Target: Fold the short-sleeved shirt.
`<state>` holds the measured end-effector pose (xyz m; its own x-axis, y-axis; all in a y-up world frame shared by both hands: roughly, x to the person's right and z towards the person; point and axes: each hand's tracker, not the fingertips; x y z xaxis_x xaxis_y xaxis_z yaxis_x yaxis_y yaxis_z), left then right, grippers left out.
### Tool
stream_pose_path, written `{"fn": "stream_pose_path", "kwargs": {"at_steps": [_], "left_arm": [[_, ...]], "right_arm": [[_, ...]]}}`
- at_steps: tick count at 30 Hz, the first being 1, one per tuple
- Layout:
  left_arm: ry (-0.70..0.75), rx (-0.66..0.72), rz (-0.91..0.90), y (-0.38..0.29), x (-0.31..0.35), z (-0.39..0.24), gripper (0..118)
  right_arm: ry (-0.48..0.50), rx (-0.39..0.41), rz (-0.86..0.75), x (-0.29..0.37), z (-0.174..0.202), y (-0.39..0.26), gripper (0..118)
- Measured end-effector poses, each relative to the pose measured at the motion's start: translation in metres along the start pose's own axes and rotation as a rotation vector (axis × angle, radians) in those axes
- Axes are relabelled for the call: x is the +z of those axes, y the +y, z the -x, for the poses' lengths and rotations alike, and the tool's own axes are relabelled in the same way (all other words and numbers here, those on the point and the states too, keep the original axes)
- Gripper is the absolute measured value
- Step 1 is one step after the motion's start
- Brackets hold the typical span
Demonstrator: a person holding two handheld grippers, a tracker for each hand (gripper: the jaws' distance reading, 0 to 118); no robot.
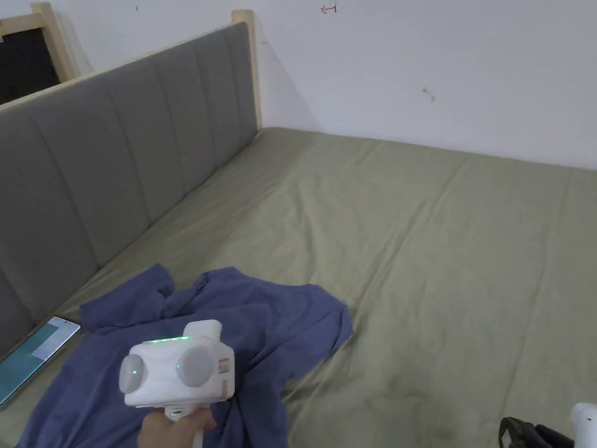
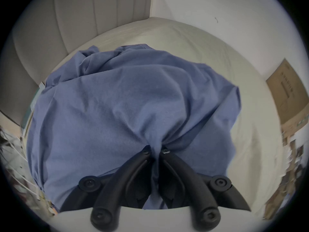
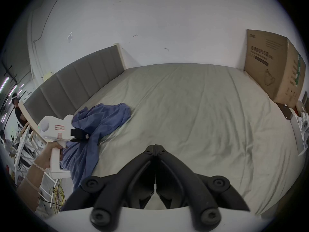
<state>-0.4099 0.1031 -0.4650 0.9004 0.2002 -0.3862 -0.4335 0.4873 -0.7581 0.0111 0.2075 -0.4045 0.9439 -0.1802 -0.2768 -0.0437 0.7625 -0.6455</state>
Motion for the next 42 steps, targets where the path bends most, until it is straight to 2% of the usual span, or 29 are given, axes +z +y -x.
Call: {"fn": "stream_pose_path", "kwargs": {"at_steps": [3, 5, 8, 11, 15, 19, 23, 26, 28, 31, 32, 33, 34, 35, 36, 37, 41, 42], "left_arm": [[-0.137, 0.125, -0.04, 0.007, 0.021, 0.0, 4], [-0.181, 0.102, -0.08, 0.014, 0.033, -0.017, 4], [-0.249, -0.039, -0.127, 0.027, 0.054, -0.066, 4], [-0.355, -0.104, -0.161, 0.038, 0.078, -0.128, 4], [-0.487, -0.278, -0.2, 0.037, 0.112, -0.23, 4], [-0.652, -0.455, -0.164, -0.001, 0.137, -0.333, 4], [-0.836, -0.603, -0.043, -0.073, 0.14, -0.414, 4], [-0.841, -0.746, 0.057, -0.136, 0.122, -0.458, 4], [-0.815, -0.792, 0.155, -0.173, 0.098, -0.475, 4], [-0.689, -0.878, 0.219, -0.216, 0.055, -0.491, 5], [-0.648, -0.867, 0.248, -0.225, 0.043, -0.491, 10], [-0.618, -0.869, 0.265, -0.229, 0.034, -0.49, 23], [-0.614, -0.859, 0.279, -0.231, 0.028, -0.488, 56], [-0.617, -0.834, 0.291, -0.231, 0.025, -0.485, 84], [-0.61, -0.82, 0.301, -0.23, 0.026, -0.483, 106], [-0.616, -0.807, 0.294, -0.224, 0.029, -0.479, 115], [-0.664, -0.757, 0.244, -0.192, 0.05, -0.462, 109], [-0.684, -0.738, 0.205, -0.182, 0.058, -0.453, 103]], "right_arm": [[-0.038, -0.02, -0.025, 0.013, -0.017, 0.003, 0], [-0.055, -0.044, -0.041, 0.023, -0.03, 0.004, 0], [-0.097, -0.083, -0.073, 0.041, -0.051, 0.005, 0], [-0.135, -0.126, -0.106, 0.061, -0.073, 0.004, 0], [-0.2, -0.193, -0.159, 0.094, -0.107, 0.002, 0], [-0.283, -0.253, -0.223, 0.129, -0.139, -0.001, 0], [-0.356, -0.318, -0.268, 0.161, -0.175, -0.011, 0], [-0.41, -0.373, -0.277, 0.177, -0.199, -0.022, 0], [-0.418, -0.415, -0.271, 0.183, -0.204, -0.028, 0], [-0.435, -0.441, -0.247, 0.184, -0.217, -0.042, 0], [-0.441, -0.439, -0.237, 0.183, -0.219, -0.046, 0], [-0.446, -0.435, -0.225, 0.182, -0.221, -0.05, 0], [-0.446, -0.433, -0.213, 0.181, -0.223, -0.053, 0], [-0.442, -0.432, -0.201, 0.178, -0.225, -0.056, 0], [-0.443, -0.438, -0.19, 0.176, -0.227, -0.058, 0], [-0.444, -0.446, -0.182, 0.174, -0.228, -0.059, 0], [-0.416, -0.473, -0.166, 0.163, -0.228, -0.058, 0], [-0.408, -0.467, -0.165, 0.161, -0.225, -0.056, 0]]}}
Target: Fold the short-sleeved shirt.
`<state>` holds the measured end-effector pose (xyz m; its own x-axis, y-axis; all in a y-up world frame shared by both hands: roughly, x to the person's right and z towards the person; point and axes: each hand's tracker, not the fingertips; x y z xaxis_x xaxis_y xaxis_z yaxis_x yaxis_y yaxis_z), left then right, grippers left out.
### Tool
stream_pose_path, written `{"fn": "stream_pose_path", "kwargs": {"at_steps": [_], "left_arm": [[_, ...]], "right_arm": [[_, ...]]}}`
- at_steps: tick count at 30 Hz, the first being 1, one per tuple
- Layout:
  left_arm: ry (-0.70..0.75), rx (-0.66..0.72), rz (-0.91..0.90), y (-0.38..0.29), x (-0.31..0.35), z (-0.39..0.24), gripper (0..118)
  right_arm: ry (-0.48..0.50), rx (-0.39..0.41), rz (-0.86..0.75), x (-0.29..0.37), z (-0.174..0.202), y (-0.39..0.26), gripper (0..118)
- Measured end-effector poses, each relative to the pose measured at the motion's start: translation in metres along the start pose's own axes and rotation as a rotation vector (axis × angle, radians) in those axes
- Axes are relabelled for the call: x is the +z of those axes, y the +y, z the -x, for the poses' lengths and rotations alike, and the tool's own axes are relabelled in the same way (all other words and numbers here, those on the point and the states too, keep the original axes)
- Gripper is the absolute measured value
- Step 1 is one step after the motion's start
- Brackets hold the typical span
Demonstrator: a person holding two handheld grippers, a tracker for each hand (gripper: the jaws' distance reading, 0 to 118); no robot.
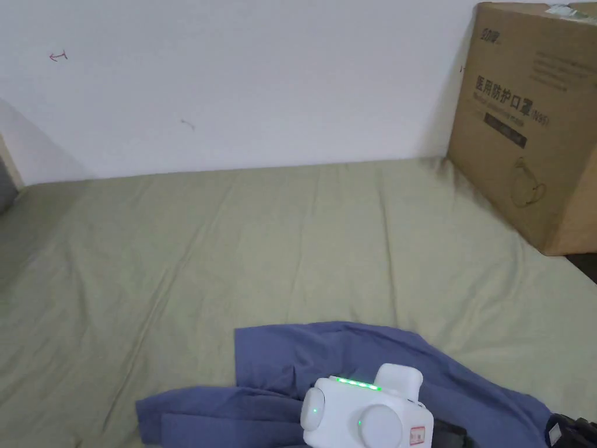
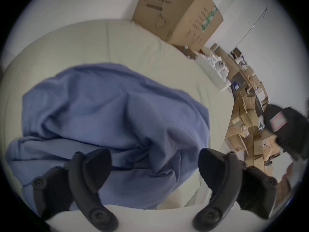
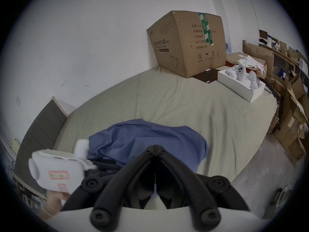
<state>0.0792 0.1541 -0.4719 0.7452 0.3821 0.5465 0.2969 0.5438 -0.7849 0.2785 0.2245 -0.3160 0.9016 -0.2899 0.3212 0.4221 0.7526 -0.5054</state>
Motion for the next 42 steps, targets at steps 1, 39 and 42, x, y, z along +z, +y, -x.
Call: {"fn": "stream_pose_path", "kwargs": {"at_steps": [1, 39, 42], "left_arm": [[0.005, 0.011, -0.029, 0.001, 0.013, 0.005, 87], [0.599, 0.491, 0.141, -0.016, 0.091, 0.314, 5], [0.549, 0.542, 0.112, -0.014, 0.106, 0.315, 2]], "right_arm": [[0.008, 0.009, -0.001, 0.0, 0.005, -0.001, 0], [0.119, 0.128, 0.246, -0.079, 0.088, -0.045, 0], [0.15, 0.134, 0.254, -0.074, 0.09, -0.045, 0]]}}
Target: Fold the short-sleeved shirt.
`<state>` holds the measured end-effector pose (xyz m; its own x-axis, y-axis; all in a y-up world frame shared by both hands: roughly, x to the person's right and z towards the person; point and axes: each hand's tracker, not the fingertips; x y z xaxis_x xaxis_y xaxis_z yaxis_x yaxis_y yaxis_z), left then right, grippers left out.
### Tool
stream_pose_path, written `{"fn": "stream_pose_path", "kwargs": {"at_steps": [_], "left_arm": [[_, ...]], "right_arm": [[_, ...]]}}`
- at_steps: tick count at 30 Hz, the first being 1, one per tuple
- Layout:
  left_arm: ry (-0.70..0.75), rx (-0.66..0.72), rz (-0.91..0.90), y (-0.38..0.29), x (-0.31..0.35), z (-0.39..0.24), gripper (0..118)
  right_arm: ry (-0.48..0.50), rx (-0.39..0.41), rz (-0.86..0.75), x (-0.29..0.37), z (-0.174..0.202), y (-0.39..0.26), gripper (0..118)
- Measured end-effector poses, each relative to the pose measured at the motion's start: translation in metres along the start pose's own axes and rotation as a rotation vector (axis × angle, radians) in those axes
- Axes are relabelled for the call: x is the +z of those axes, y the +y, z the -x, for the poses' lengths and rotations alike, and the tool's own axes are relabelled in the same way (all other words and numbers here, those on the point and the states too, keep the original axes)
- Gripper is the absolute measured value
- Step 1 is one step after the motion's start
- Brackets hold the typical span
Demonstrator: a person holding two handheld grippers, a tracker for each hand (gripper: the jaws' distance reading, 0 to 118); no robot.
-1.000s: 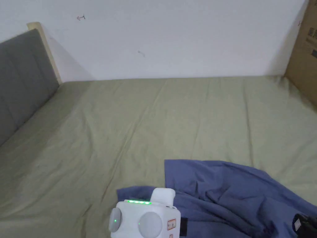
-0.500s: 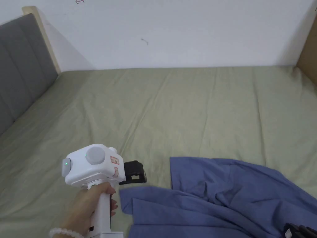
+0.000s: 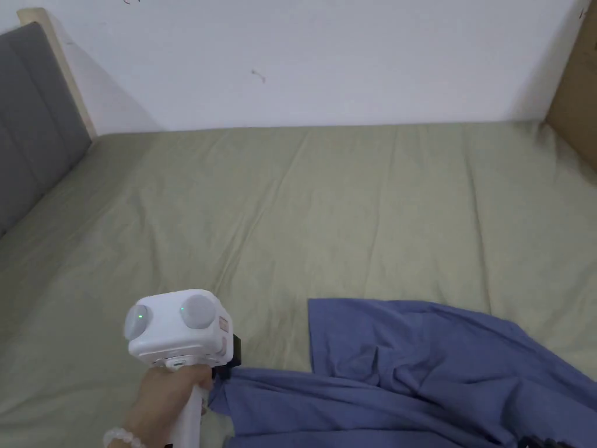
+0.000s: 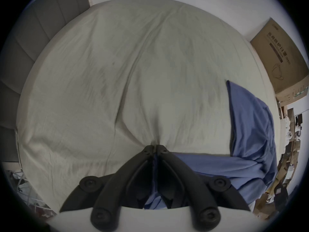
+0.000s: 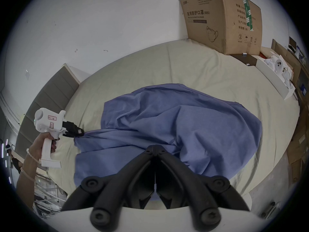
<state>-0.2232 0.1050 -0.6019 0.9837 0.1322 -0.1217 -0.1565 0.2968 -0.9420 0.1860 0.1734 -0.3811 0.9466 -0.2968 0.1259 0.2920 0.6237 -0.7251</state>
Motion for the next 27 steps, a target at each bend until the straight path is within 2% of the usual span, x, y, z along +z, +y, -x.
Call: {"fn": "stream_pose_path", "kwargs": {"at_steps": [3, 6, 8, 9, 10, 11, 13, 14, 17, 19, 21, 24, 26, 27], "left_arm": [[-0.062, -0.005, -0.052, -0.001, 0.017, 0.006, 2], [-0.165, 0.012, -0.123, -0.005, 0.044, 0.009, 2], [-0.177, -0.009, -0.157, -0.008, 0.061, 0.008, 2], [-0.165, -0.031, -0.192, -0.01, 0.073, 0.004, 2], [-0.165, -0.045, -0.215, -0.012, 0.08, 0.003, 2], [-0.17, -0.057, -0.215, -0.015, 0.085, 0.002, 2], [-0.186, -0.063, -0.246, -0.02, 0.093, 0.0, 2], [-0.189, -0.069, -0.246, -0.022, 0.095, -0.001, 2], [-0.187, -0.085, -0.252, -0.027, 0.096, -0.004, 2], [-0.179, -0.093, -0.253, -0.03, 0.094, -0.004, 2], [-0.186, -0.083, -0.241, -0.029, 0.091, -0.002, 2], [-0.277, -0.023, -0.249, -0.027, 0.09, 0.006, 2], [-0.264, -0.03, -0.242, -0.022, 0.089, 0.007, 2], [-0.25, -0.037, -0.244, -0.022, 0.089, 0.006, 2]], "right_arm": [[0.028, -0.005, -0.01, 0.0, -0.002, 0.011, 0], [0.038, 0.046, -0.026, -0.008, 0.0, 0.041, 0], [0.12, 0.11, 0.016, -0.019, 0.002, 0.071, 0], [0.138, 0.116, 0.032, -0.028, 0.003, 0.087, 0], [0.153, 0.134, 0.049, -0.039, 0.005, 0.103, 11], [0.159, 0.133, 0.042, -0.05, 0.01, 0.12, 31], [0.138, 0.212, 0.038, -0.083, 0.02, 0.148, 83], [0.142, 0.255, 0.058, -0.103, 0.023, 0.163, 86], [0.052, 0.329, 0.194, -0.171, 0.04, 0.192, 86], [0.017, 0.434, 0.302, -0.218, 0.048, 0.201, 86], [0.029, 0.511, 0.369, -0.259, 0.054, 0.199, 86], [0.049, 0.444, 0.443, -0.303, 0.055, 0.198, 86], [-0.001, 0.411, 0.5, -0.322, 0.054, 0.196, 85], [0.005, 0.412, 0.477, -0.315, 0.057, 0.194, 85]]}}
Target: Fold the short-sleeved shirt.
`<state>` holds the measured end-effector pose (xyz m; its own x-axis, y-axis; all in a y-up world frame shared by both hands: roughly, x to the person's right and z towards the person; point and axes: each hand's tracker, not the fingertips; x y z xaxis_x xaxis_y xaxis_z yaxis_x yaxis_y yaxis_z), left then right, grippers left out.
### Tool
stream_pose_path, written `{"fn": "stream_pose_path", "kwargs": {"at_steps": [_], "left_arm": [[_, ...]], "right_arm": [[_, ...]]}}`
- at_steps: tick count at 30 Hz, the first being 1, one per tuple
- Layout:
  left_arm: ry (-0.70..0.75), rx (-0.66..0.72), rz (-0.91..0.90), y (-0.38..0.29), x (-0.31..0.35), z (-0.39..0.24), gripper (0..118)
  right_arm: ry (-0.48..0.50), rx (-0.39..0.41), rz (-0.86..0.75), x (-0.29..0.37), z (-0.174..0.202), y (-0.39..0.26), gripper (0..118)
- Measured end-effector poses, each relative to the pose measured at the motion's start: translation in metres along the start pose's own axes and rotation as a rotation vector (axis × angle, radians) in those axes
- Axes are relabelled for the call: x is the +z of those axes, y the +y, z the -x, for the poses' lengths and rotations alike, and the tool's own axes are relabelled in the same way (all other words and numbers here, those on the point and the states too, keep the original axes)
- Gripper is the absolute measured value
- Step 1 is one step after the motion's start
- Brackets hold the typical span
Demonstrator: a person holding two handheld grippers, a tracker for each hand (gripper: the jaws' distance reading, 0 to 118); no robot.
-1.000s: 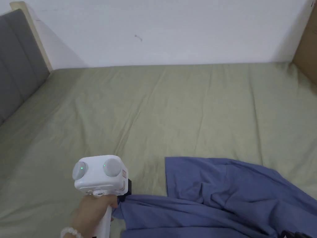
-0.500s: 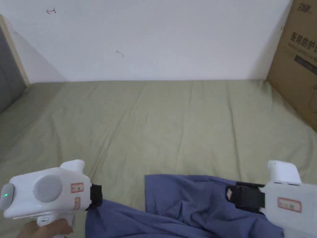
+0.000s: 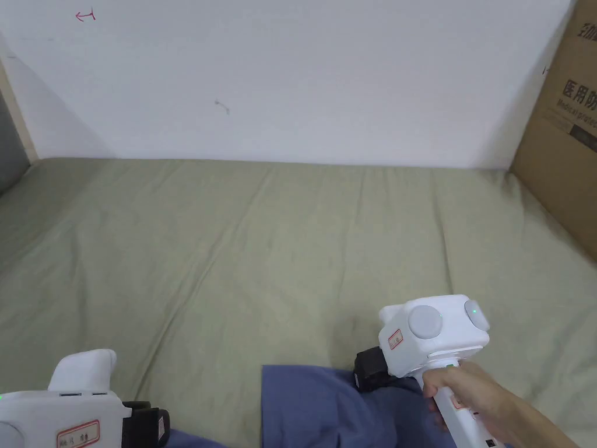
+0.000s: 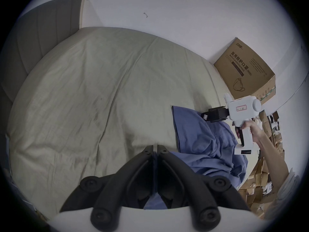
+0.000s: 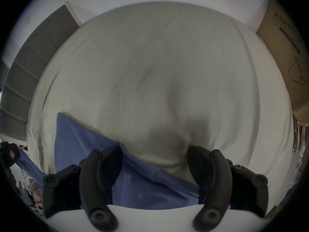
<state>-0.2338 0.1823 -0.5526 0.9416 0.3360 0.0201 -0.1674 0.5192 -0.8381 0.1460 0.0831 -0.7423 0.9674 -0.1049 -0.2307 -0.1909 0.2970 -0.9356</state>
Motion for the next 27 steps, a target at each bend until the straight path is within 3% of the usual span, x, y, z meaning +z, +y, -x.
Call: {"fn": "stream_pose_path", "kwargs": {"at_steps": [1, 3, 4, 6, 8, 10, 15, 21, 25, 27], "left_arm": [[0.011, -0.02, -0.007, 0.0, 0.0, 0.0, 2], [0.01, -0.027, -0.005, 0.001, -0.001, -0.001, 2], [0.005, -0.027, -0.002, 0.001, -0.001, -0.001, 2], [-0.012, -0.009, -0.008, 0.001, 0.002, 0.0, 2], [0.002, -0.002, -0.013, 0.0, 0.007, -0.001, 2], [0.019, -0.016, -0.016, -0.001, 0.012, -0.001, 2], [0.02, -0.018, -0.036, 0.006, 0.036, -0.001, 2], [0.188, -0.149, -0.15, 0.03, 0.083, -0.019, 2], [0.151, -0.088, -0.238, 0.061, 0.121, -0.021, 2], [0.205, -0.155, -0.283, 0.08, 0.144, -0.031, 2]], "right_arm": [[-0.016, -0.001, -0.001, 0.005, 0.005, 0.001, 80], [-0.062, 0.091, -0.001, 0.012, 0.014, 0.0, 59], [-0.07, 0.096, -0.003, 0.012, 0.011, 0.001, 37], [-0.093, 0.048, -0.008, 0.017, 0.008, 0.002, 31], [-0.087, -0.008, -0.002, 0.024, 0.004, -0.004, 6], [-0.066, -0.003, -0.013, 0.032, 0.002, -0.008, 5], [0.018, -0.137, -0.126, 0.081, -0.022, -0.008, 5], [0.012, -0.28, -0.329, 0.198, -0.067, -0.009, 5], [-0.013, -0.333, -0.453, 0.287, -0.09, -0.022, 5], [-0.049, -0.368, -0.51, 0.33, -0.103, -0.027, 5]]}}
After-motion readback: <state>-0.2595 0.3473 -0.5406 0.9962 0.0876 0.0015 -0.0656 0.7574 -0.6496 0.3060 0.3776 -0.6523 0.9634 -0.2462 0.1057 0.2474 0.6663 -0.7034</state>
